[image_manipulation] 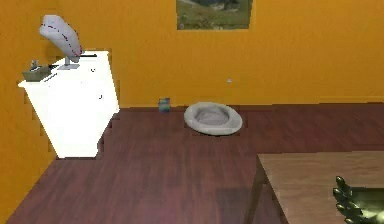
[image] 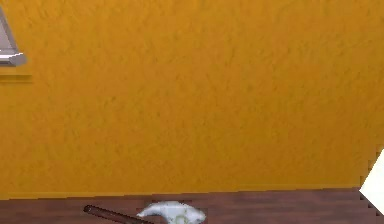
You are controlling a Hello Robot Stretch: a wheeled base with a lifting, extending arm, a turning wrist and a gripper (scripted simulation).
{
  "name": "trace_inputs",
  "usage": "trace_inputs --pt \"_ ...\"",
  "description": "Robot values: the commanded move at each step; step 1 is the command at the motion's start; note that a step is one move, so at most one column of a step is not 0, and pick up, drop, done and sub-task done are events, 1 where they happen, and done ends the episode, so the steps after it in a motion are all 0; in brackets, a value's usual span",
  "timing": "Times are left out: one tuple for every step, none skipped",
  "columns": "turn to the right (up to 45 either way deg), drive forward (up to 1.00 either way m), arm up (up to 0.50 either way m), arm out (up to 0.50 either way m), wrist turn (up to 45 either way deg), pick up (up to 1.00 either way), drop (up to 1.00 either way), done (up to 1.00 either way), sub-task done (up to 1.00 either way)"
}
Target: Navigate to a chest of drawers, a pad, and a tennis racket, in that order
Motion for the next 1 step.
trace_inputs --pt "3.0 0.0 0.0 0.0 0.0 0.0 0.0 0.0 0.0"
